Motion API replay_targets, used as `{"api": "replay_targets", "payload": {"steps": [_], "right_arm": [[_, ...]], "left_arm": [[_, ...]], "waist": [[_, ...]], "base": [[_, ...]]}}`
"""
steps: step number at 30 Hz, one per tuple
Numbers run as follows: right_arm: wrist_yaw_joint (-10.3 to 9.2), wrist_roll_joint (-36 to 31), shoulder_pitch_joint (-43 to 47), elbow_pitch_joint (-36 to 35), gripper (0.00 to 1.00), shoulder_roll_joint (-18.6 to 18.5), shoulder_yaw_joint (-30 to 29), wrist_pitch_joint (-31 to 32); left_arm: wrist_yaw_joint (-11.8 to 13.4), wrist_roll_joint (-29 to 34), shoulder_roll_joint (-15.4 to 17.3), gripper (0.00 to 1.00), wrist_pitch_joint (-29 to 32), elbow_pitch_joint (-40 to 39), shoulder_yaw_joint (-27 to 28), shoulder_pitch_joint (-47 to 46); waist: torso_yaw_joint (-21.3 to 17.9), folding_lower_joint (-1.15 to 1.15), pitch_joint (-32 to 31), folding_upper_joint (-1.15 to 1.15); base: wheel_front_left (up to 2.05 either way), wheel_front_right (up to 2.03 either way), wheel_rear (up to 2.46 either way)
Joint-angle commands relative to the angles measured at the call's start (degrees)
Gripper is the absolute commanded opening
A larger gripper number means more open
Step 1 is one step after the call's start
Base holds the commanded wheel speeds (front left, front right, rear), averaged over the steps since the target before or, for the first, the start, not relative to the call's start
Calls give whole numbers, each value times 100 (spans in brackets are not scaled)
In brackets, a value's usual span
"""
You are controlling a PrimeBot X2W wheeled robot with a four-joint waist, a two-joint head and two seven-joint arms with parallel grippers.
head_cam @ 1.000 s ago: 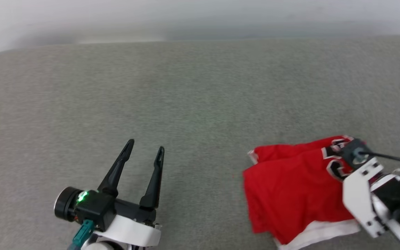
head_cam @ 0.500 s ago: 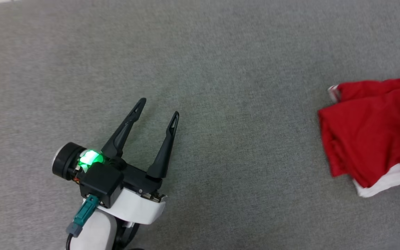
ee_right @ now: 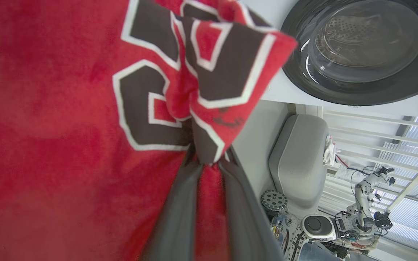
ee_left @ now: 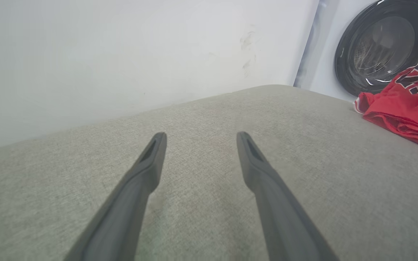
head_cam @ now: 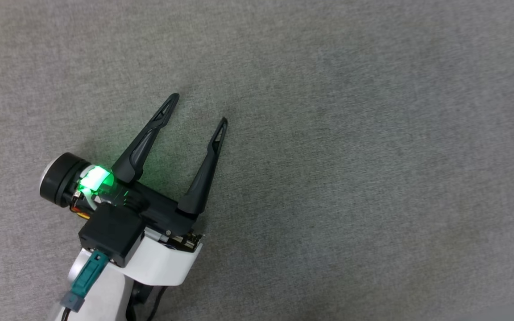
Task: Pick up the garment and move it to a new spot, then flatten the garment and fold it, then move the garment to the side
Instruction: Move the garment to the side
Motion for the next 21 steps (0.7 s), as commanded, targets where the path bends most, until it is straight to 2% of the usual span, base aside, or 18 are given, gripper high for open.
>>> {"api": "replay_targets", "payload": {"steps": [1, 9, 10, 11, 12, 21], "right_arm": [[-10, -46, -155, 140, 0, 15, -137, -142], [-9, -350, -464, 664, 0, 431, -476, -707], [-9, -396, -508, 681, 9, 472, -476, -749], [-10, -453, -544, 685, 81, 495, -486, -786], [-9, -497, -574, 686, 100, 513, -479, -780], [-9, -479, -770, 167, 100, 423, -195, -785]], "left_arm": [[5, 5, 28, 100, -12, -51, -9, -115], [5, -27, 130, 100, -12, -67, 16, -143], [5, -36, 131, 100, -12, -49, 25, -128], [6, -43, 126, 100, -12, -25, 34, -106], [5, -47, 112, 100, -12, 5, 31, -78], [5, -164, -231, 100, -12, 252, 159, 176]], "waist": [[57, -1, 121, 0], [109, -1, 190, 0], [108, -1, 163, 0], [104, -1, 125, 0], [100, -1, 75, 0], [160, -1, -776, 0]], "base": [[0, 0, 0], [0, 0, 0], [0, 0, 0], [0, 0, 0], [0, 0, 0], [0, 0, 0]]}}
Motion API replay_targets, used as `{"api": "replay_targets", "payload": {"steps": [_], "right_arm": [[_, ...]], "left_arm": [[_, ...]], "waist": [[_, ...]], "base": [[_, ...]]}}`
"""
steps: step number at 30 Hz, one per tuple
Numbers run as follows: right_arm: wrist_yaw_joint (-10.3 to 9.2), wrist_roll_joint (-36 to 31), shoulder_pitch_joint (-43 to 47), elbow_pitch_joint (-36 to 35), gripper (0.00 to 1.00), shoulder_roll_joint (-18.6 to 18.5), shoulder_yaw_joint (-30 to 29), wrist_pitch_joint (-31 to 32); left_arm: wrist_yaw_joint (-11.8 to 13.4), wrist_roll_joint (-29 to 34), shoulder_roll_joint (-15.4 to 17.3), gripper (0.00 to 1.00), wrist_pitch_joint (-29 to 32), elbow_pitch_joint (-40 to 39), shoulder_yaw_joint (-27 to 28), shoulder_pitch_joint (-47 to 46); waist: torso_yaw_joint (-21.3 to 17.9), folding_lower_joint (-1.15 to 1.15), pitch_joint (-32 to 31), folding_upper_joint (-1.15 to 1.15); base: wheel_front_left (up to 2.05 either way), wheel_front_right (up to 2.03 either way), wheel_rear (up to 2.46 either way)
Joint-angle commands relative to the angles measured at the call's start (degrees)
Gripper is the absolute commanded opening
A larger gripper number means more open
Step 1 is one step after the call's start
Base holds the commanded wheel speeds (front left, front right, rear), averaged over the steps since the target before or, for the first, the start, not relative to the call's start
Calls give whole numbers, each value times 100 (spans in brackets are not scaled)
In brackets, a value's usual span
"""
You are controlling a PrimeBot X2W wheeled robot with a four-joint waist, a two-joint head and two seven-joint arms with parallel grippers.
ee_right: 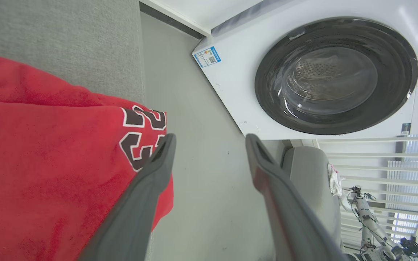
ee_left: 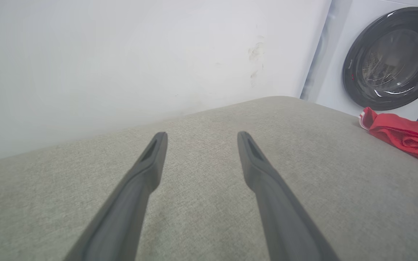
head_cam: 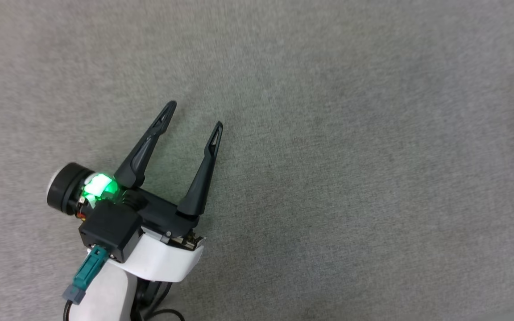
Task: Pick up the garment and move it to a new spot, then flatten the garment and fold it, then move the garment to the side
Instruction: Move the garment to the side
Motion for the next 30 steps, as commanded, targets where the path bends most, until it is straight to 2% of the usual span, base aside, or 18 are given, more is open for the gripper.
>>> {"api": "replay_targets", "payload": {"steps": [1, 6, 10, 11, 16, 19, 24, 30], "right_arm": [[-8, 110, -98, -156, 100, 21, 32, -22], [-9, 503, 1, -715, 100, 228, 221, -311], [-7, 857, 240, -1303, 100, 694, 287, -632], [-7, 857, 240, -1303, 100, 694, 287, -632], [-6, 1185, 768, -2060, 100, 1581, 382, -1137], [-8, 1108, 1320, -2374, 100, 1940, 468, -1510], [-6, 1248, 2082, -2560, 100, 2719, 332, -2090], [-6, 1446, 2708, -2344, 100, 3259, 410, -2735]], "left_arm": [[6, -34, -71, 100, -12, 68, 69, 140], [51, -18, -295, 100, -12, 356, 334, 465], [114, -33, -443, 100, -12, 479, 617, 776], [114, -33, -443, 100, -12, 479, 617, 776], [223, -56, -632, 100, -12, 551, 1033, 1176], [264, -59, -738, 100, -12, 475, 1245, 1350], [249, -30, -830, 100, -12, 509, 1437, 1612], [204, 19, -894, 100, -12, 714, 1485, 1918]], "waist": [[71, 0, -436, 0], [268, 0, -1149, 0], [469, 0, -1683, 0], [469, 0, -1683, 0], [698, 0, -2304, 0], [863, 0, -2582, 0], [1093, 0, -2921, 0], [1229, 0, -3158, 0]], "base": [[0, 0, 0], [0, 0, 0], [0, 0, 0], [0, 0, 0], [0, 0, 0], [0, 0, 0], [0, 0, 0], [0, 0, 0]]}}
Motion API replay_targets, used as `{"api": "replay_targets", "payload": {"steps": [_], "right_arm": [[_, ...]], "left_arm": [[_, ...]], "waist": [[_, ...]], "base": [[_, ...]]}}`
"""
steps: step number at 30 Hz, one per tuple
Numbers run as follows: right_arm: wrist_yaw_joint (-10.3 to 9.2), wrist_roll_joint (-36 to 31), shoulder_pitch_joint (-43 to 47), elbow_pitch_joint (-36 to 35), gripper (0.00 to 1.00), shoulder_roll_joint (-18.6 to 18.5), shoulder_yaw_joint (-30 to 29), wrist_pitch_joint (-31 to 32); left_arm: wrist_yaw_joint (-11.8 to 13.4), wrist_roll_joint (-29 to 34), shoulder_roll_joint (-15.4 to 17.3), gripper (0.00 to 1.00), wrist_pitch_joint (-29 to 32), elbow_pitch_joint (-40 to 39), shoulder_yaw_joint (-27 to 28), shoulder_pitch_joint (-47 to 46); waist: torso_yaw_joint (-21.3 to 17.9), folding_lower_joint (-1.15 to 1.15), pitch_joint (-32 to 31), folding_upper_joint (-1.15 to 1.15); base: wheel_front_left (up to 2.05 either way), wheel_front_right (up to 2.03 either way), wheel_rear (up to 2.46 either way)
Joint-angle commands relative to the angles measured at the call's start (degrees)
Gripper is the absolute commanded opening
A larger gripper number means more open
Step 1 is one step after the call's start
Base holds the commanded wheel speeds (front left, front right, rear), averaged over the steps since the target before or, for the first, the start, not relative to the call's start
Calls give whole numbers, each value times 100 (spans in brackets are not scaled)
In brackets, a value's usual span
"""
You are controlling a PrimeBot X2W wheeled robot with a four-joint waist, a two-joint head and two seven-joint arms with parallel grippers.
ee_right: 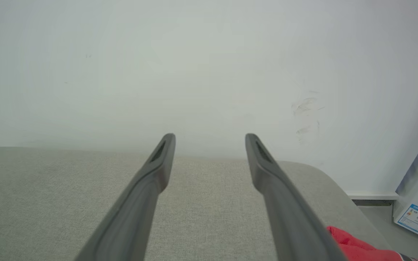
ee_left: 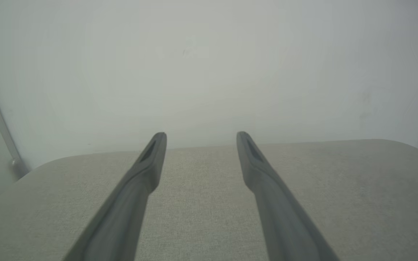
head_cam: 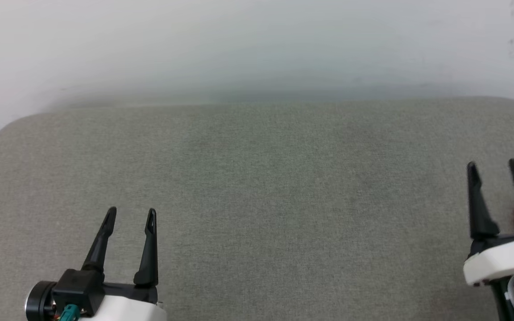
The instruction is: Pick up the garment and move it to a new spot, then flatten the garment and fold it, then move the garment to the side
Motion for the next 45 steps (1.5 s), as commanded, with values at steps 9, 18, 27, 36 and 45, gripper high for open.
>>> {"api": "replay_targets", "payload": {"steps": [9, 18, 27, 36, 45], "right_arm": [[-3, 220, 502, 692, 100, 371, 135, -733], [-3, 81, 388, 990, 100, 443, 254, -936], [-3, 140, 391, 1079, 100, 447, 304, -1012], [-3, 186, 394, 1157, 100, 447, 367, -1086], [-3, 221, 387, 1188, 100, 447, 408, -1106]], "left_arm": [[-92, -196, -83, 100, -12, 427, 9, 227], [-146, -160, -116, 100, -12, 506, 1, 191], [-156, -50, -143, 100, -12, 417, 53, 165], [-160, -60, -164, 100, -12, 359, 134, 205], [-172, -91, -171, 100, -12, 342, 134, 218]], "waist": [[123, 2, -197, 0], [52, 2, -191, 0], [46, 2, -202, 0], [59, 2, -208, 0], [52, 2, -206, 0]], "base": [[0, 0, 0], [0, 0, 0], [0, 0, 0], [0, 0, 0], [0, 0, 0]]}}
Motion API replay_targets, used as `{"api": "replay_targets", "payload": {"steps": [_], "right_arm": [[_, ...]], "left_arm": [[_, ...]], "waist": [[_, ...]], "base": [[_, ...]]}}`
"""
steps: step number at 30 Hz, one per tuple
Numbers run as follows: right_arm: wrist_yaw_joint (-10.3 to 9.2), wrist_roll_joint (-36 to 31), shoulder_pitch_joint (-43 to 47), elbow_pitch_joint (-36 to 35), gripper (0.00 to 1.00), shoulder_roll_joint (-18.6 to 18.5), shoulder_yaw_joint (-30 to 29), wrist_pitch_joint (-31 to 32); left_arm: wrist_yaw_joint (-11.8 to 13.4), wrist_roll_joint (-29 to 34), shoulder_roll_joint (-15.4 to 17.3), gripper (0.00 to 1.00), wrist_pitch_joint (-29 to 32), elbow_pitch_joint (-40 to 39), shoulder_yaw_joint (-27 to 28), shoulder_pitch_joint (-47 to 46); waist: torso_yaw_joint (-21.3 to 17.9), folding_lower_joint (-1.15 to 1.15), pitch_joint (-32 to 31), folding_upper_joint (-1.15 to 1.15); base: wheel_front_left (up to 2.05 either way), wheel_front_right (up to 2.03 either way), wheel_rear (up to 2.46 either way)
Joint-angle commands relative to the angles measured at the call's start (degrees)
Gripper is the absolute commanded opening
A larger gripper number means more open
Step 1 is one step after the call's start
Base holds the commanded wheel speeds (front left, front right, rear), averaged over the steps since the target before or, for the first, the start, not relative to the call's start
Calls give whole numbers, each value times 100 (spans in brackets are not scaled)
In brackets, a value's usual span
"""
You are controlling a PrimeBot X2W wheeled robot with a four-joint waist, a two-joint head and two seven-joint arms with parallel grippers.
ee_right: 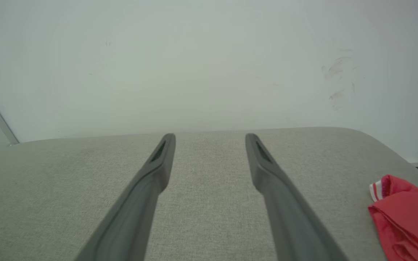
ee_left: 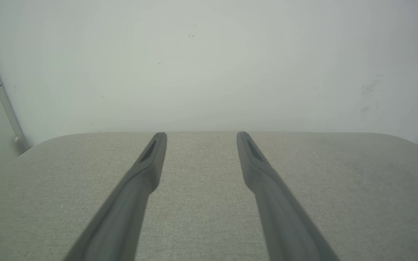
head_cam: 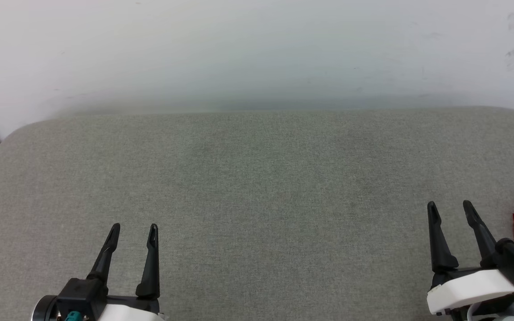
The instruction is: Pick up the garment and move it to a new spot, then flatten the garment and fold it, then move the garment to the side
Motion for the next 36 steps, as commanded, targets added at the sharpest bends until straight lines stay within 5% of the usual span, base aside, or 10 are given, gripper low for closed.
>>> {"api": "replay_targets", "payload": {"steps": [1, 3, 4, 36], "right_arm": [[-2, 52, -17, -1, 100, 27, 22, -16], [-2, 57, -38, -23, 100, 27, 40, -8], [0, 27, -3, -10, 0, 0, 36, 0], [0, 2924, -194, 471, 0, 7, -53, 563]], "left_arm": [[-19, -37, -12, 100, -12, -17, 1, 17], [-24, -40, -13, 100, -12, -60, -7, -12], [-2, -15, 0, 0, 0, -45, -7, -2], [-16, -3129, 128, 0, 614, 631, -11, -409]], "waist": [[-1, 0, 6, 0], [-5, 0, 16, 0], [-5, 0, 16, 0], [-20, 1, 11, 0]], "base": [[0, 0, 0], [0, 0, 0], [0, 0, 0], [0, 0, 0]]}}
